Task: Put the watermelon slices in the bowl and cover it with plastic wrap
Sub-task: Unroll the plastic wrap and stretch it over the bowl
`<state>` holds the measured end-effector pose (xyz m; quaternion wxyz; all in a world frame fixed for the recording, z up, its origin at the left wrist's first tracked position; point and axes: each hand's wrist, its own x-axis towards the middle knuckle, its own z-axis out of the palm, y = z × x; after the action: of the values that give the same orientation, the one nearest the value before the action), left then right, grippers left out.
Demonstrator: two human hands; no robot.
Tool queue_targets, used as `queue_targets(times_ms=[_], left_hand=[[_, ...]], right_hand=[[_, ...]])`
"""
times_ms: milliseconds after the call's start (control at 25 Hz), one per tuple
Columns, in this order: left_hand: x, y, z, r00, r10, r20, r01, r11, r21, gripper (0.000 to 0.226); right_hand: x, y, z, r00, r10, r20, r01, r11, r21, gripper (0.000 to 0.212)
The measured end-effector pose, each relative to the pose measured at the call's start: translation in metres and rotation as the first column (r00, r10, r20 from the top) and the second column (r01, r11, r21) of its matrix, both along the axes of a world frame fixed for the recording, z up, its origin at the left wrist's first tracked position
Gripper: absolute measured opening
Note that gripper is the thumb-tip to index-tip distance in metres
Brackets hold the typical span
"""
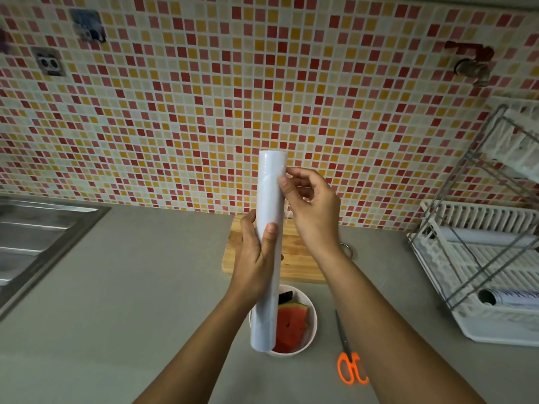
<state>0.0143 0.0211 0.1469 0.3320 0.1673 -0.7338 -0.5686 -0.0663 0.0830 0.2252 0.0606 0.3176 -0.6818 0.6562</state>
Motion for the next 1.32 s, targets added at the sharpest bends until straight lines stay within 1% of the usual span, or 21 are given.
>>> queue_targets(times_ms=[80, 160, 240, 320, 400, 440, 480, 520, 560, 600, 640, 720, 800, 880, 960, 1000, 1040, 1120, 1200, 1240, 1320], left_hand=[[0.002, -0.001, -0.001, 1.000, 0.004, -0.003, -0.004, 1.000, 0.001, 0.024], [0.004, -0.002, 0.001, 1.000, 0.011, 0.014, -0.011, 1.000, -0.011, 0.023], [0.002, -0.002, 0.003, 1.000, 0.003, 0.022, -0.003, 0.999, -0.039, 0.030], [0.001, 0.002, 0.003, 1.000, -0.001, 0.023, 0.002, 0.999, -0.040, 0.040], [0.001, 0.006, 0.002, 1.000, -0.002, 0.018, 0.003, 0.999, -0.038, 0.045], [0.001, 0.006, 0.001, 1.000, -0.003, 0.020, 0.003, 0.999, -0.034, 0.049], [0.002, 0.007, 0.000, 1.000, -0.004, 0.023, 0.005, 1.000, -0.024, 0.051], [0.003, 0.006, -0.001, 1.000, -0.005, 0.017, 0.005, 1.000, -0.007, 0.049], [0.005, 0.006, -0.002, 1.000, -0.008, 0.001, 0.008, 1.000, 0.013, 0.043], [0.006, 0.006, -0.002, 1.000, -0.015, -0.013, 0.015, 1.000, 0.026, 0.038], [0.007, 0.006, -0.001, 1.000, -0.020, -0.023, 0.021, 0.999, 0.030, 0.036], [0.009, 0.005, 0.001, 0.999, -0.024, -0.025, 0.025, 0.999, 0.024, 0.036], [0.010, 0.003, 0.005, 0.999, -0.031, -0.033, 0.031, 1.000, 0.002, 0.028], [0.009, -0.003, 0.009, 1.000, 0.002, -0.020, -0.003, 0.999, -0.034, 0.025], [0.009, -0.010, 0.014, 0.998, 0.056, -0.004, -0.056, 0.996, -0.068, 0.028], [0.009, -0.014, 0.017, 0.998, 0.065, -0.012, -0.066, 0.995, -0.079, 0.030], [0.008, -0.016, 0.019, 0.998, 0.066, -0.021, -0.068, 0.993, -0.092, 0.031], [0.006, -0.019, 0.022, 0.998, 0.065, -0.026, -0.067, 0.990, -0.121, 0.034], [0.004, -0.020, 0.023, 0.998, 0.062, -0.032, -0.066, 0.989, -0.133, 0.028], [0.003, -0.021, 0.023, 0.997, 0.064, -0.038, -0.069, 0.989, -0.129, 0.024], [0.002, -0.022, 0.025, 0.997, 0.068, -0.048, -0.074, 0.990, -0.123, 0.022]], right_hand=[[-0.005, 0.000, 0.004, 1.000, -0.012, -0.015, 0.012, 1.000, -0.008, 0.014], [-0.003, -0.002, 0.006, 0.997, -0.054, -0.048, 0.055, 0.998, 0.027, 0.010], [0.001, -0.007, 0.003, 0.990, -0.128, -0.053, 0.129, 0.991, 0.019, 0.010], [0.005, -0.013, 0.000, 0.979, -0.198, 0.051, 0.201, 0.978, -0.048, 0.011], [0.005, -0.016, -0.001, 0.958, -0.199, 0.208, 0.227, 0.966, -0.122, 0.013], [0.004, -0.015, -0.002, 0.949, -0.172, 0.263, 0.216, 0.965, -0.146, 0.014], [0.001, -0.014, -0.003, 0.951, -0.132, 0.281, 0.183, 0.970, -0.162, 0.013], [-0.001, -0.011, -0.002, 0.961, -0.083, 0.265, 0.130, 0.978, -0.165, 0.012], [-0.003, -0.008, -0.001, 0.971, -0.025, 0.238, 0.064, 0.985, -0.157, 0.013], [-0.005, -0.005, 0.000, 0.979, 0.016, 0.204, 0.011, 0.991, -0.134, 0.017], [-0.008, -0.004, 0.002, 0.985, 0.023, 0.171, -0.005, 0.994, -0.107, 0.020], [-0.013, -0.003, 0.006, 0.988, -0.035, 0.151, 0.050, 0.994, -0.097, 0.020], [-0.016, -0.002, 0.008, 0.972, -0.058, 0.229, 0.091, 0.986, -0.137, 0.023], [-0.013, 0.003, 0.005, 0.950, 0.009, 0.313, 0.044, 0.986, -0.163, 0.033], [-0.002, 0.012, -0.008, 0.938, 0.057, 0.343, -0.020, 0.994, -0.109, 0.043], [0.005, 0.015, -0.017, 0.940, 0.063, 0.335, -0.043, 0.997, -0.066, 0.044], [0.012, 0.017, -0.025, 0.945, 0.072, 0.320, -0.066, 0.997, -0.029, 0.041], [0.022, 0.016, -0.037, 0.956, 0.080, 0.282, -0.083, 0.997, 0.001, 0.027], [0.022, 0.014, -0.039, 0.972, 0.065, 0.225, -0.069, 0.998, 0.012, 0.008], [0.020, 0.015, -0.038, 0.981, 0.050, 0.186, -0.056, 0.998, 0.026, 0.004], [0.012, 0.016, -0.035, 0.991, 0.017, 0.135, -0.025, 0.998, 0.059, 0.005]])
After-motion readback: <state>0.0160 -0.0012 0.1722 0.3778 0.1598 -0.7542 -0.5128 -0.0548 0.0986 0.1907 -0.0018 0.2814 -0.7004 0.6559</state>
